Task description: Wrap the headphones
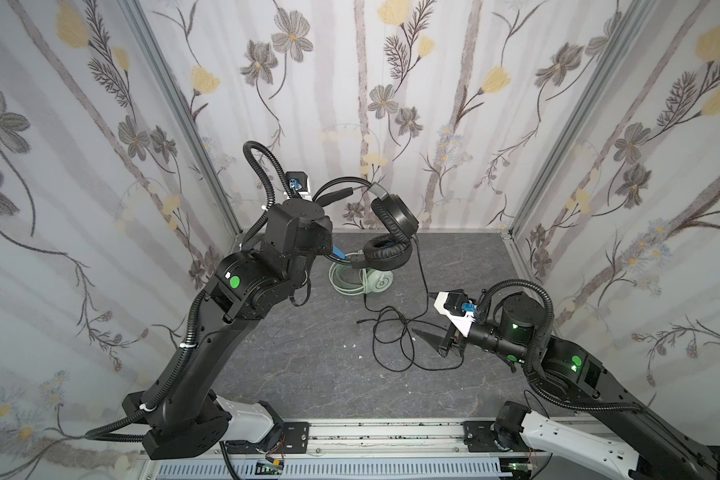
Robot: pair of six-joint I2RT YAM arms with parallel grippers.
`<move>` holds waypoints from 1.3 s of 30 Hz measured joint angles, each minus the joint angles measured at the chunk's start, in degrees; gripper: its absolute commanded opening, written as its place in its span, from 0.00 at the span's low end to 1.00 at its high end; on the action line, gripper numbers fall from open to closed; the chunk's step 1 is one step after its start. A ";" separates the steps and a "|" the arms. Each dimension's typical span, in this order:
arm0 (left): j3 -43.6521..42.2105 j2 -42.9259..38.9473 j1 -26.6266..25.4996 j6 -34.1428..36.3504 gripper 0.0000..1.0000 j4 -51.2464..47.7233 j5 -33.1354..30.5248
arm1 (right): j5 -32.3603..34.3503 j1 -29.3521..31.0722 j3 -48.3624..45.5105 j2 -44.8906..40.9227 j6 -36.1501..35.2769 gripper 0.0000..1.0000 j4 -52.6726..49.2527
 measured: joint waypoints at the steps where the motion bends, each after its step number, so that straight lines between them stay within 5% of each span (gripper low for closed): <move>1: -0.46 -0.15 0.13 -0.26 0.00 0.00 0.31 | 0.59 -0.02 0.00 -0.66 0.02 0.87 0.09; 9: -4.70 -2.01 0.52 -0.90 0.00 2.54 3.39 | 6.86 -6.29 -2.12 -1.70 6.58 0.84 7.54; 15: -6.82 -3.72 0.59 -1.68 0.00 4.17 5.60 | 4.13 -11.37 -6.08 -1.42 10.47 0.81 13.29; 24: -8.04 -4.48 0.66 -2.12 0.00 5.95 8.28 | -5.33 -12.76 -10.21 2.14 11.45 0.57 18.36; 39: -7.52 -5.25 0.66 -4.70 0.00 7.23 9.42 | -12.13 -17.35 -24.41 4.96 16.35 0.30 28.61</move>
